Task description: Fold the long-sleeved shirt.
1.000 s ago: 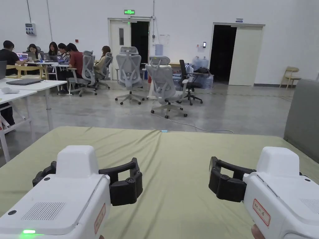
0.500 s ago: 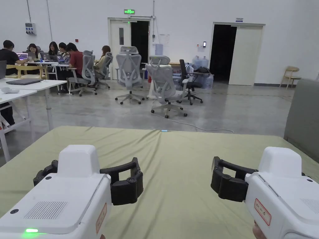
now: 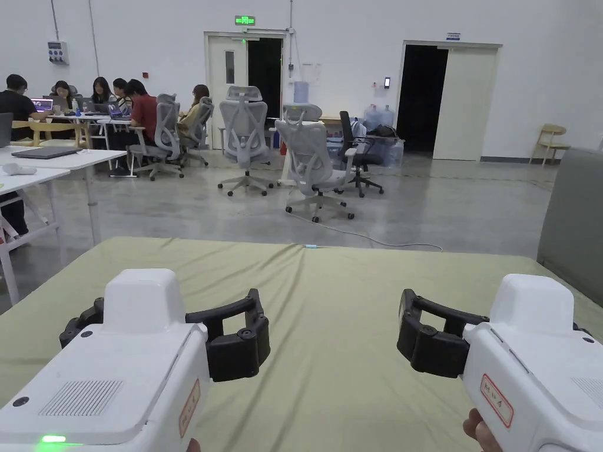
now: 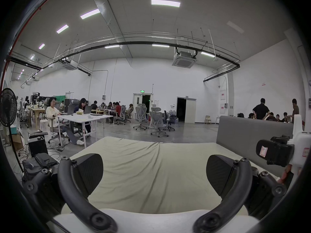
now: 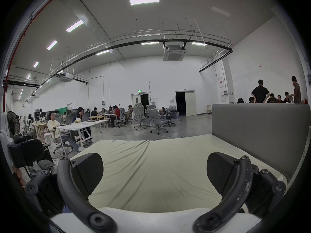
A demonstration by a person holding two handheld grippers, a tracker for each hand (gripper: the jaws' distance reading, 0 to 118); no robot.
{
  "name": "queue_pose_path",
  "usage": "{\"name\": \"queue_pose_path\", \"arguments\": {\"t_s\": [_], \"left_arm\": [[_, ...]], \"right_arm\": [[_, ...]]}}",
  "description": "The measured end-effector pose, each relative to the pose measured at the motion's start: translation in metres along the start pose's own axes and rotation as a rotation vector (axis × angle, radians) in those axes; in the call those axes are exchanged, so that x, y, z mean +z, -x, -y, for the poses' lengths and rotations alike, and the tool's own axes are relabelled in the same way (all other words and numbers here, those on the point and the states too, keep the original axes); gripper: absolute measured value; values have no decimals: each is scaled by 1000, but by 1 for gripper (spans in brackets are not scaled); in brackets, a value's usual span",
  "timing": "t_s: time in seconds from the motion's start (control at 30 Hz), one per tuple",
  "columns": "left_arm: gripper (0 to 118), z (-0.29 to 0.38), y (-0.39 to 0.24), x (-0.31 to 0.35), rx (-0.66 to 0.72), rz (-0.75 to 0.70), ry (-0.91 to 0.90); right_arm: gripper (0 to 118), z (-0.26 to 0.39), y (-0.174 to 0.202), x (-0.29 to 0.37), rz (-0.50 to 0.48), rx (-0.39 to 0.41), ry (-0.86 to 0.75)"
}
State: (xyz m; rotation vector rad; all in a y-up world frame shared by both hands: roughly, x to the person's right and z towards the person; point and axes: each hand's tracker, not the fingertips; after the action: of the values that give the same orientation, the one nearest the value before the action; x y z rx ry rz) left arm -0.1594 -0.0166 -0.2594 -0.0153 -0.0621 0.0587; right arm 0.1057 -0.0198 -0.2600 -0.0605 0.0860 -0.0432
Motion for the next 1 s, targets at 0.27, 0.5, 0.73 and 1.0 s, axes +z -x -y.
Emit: {"name": "queue_pose_path", "arguments": {"t_s": [0.27,0.5,0.73,1.0], "left_arm": [[118,2,-1,-1,-9,8,8],[118,1,0,-2,-5,6,4],[118,2,-5,-2,-15,20,11],[118,3,-4,-4,-23,20,21]], "right_arm": [[118,1,1,-2,-12,-1,6],[118,2,0,-1,-12,13,5],[118,2,-1,-1,-31,16,-1],[118,1,-1,-2,-35,2,-5]]}}
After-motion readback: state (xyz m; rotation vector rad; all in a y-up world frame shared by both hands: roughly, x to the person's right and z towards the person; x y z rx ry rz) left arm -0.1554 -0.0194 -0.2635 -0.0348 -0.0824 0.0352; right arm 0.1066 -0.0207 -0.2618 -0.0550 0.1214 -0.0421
